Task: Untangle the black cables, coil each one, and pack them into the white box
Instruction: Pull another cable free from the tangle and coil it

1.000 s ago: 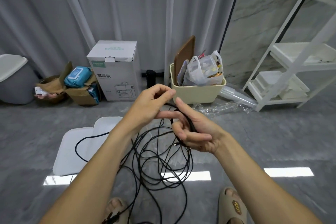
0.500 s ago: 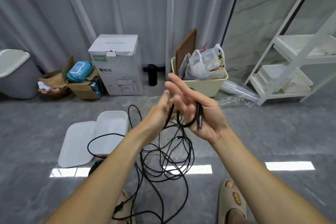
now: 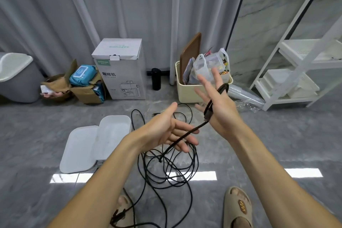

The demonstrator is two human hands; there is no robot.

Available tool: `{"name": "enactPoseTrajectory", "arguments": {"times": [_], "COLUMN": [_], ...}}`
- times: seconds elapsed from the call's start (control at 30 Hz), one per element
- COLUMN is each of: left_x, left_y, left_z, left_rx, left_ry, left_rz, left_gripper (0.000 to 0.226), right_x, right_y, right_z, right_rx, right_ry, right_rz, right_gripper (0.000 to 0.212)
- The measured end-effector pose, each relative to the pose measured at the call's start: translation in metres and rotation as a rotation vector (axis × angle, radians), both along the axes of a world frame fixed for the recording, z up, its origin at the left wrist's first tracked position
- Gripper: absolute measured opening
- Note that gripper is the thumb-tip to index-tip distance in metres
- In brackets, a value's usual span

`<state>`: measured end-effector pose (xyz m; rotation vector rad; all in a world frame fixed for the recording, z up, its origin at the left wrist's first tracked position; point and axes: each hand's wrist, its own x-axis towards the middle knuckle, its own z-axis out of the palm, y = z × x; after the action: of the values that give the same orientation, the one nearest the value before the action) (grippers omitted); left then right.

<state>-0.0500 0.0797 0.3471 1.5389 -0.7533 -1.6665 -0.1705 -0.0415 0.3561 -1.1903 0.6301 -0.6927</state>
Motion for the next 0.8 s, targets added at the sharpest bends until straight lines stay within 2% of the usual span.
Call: {"name": "enactPoseTrajectory", "arguments": {"times": [0.1, 0.2, 0.3, 0.4, 0.53, 0.6, 0.7, 0.8], "left_x": [0.011, 0.016, 0.016, 0.016, 0.022, 0.024, 0.025, 0.025], "left_y": [0.003, 0.001, -0.003, -0.006, -0.011, -0.011, -0.010, -0.010], "left_z": [0.003, 0.006, 0.010, 0.013, 0.018, 0.019, 0.017, 0.013], "left_rx": [0.016, -0.011, -0.083, -0.200, -0.320, -0.351, -0.332, -0.304], "left_ry": [-0.079, -0.217, -0.331, -0.408, -0.423, -0.395, -0.351, -0.252], "left_rz": [0.038, 0.144, 0.266, 0.331, 0.487, 0.520, 0.492, 0.479], "left_gripper": [0.092, 0.088, 0.081, 0.076, 0.070, 0.068, 0.066, 0.070], "right_x": [-0.006, -0.012, -0.014, -0.015, -0.013, -0.012, -0.010, -0.007], "right_y": [0.001, 0.006, 0.015, 0.020, 0.017, 0.018, 0.022, 0.026], "right_z": [0.003, 0.002, 0.004, 0.012, 0.004, -0.002, -0.008, -0.007], "right_rx": [-0.113, -0.057, 0.114, 0.097, 0.229, 0.332, 0.456, 0.506], "right_ry": [0.267, 0.450, 0.480, 0.466, 0.343, 0.216, -0.060, -0.297], "right_rz": [0.134, 0.384, 0.637, 0.864, 0.941, 1.046, 1.205, 1.191], "right_gripper": [0.052, 0.049, 0.042, 0.039, 0.061, 0.070, 0.066, 0.052]}}
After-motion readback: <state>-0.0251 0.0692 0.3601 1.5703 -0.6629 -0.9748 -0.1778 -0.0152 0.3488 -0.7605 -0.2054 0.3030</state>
